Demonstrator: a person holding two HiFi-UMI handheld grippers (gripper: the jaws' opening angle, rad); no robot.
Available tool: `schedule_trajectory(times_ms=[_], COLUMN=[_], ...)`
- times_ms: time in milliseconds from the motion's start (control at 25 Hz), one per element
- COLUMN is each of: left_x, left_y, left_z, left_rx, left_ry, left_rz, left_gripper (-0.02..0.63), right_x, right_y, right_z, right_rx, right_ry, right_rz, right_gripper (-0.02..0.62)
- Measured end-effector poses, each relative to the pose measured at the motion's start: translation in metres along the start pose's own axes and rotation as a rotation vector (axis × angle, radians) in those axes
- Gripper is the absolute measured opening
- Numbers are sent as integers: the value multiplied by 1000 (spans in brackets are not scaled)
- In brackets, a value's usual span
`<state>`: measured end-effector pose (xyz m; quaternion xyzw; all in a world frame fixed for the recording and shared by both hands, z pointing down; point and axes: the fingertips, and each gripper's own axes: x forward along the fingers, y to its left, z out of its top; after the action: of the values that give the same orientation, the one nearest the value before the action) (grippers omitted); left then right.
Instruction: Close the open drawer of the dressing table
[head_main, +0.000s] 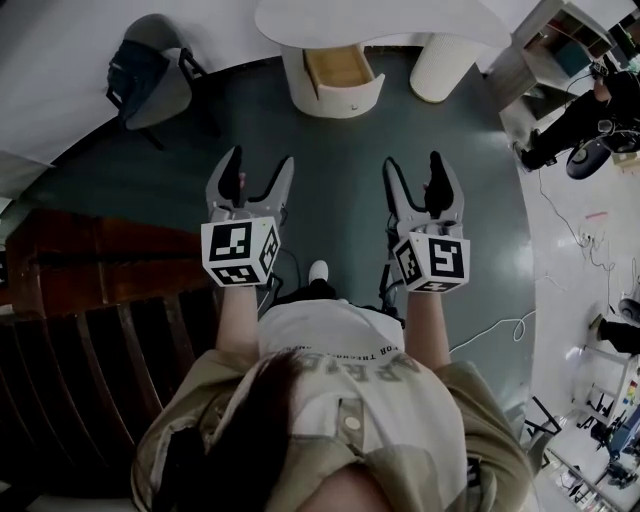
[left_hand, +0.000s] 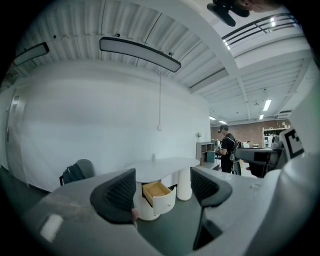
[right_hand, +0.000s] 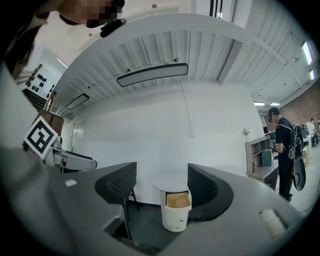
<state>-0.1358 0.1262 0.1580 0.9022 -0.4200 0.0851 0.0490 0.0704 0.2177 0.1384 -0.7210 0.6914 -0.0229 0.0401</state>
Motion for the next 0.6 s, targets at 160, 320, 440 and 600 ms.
schedule_trajectory(times_ms=[160, 320, 440, 600], left_x=[25, 42, 50, 61], left_y=[22, 43, 50, 57], left_z=[10, 7, -1, -11], left_rx=[2, -15, -28, -44], left_ry=[-11, -13, 2, 34], left_rz=[-18, -22, -23, -20], left_gripper=[348, 348, 348, 348], right_x=[30, 52, 62, 72], right_y=[1, 5, 1, -6], right_z=[3, -1, -6, -12], right_rx=[-2, -20, -27, -26], right_ry=[-12, -16, -8, 5], right_rz=[-17, -25, -32, -42], right_gripper=[313, 313, 313, 313])
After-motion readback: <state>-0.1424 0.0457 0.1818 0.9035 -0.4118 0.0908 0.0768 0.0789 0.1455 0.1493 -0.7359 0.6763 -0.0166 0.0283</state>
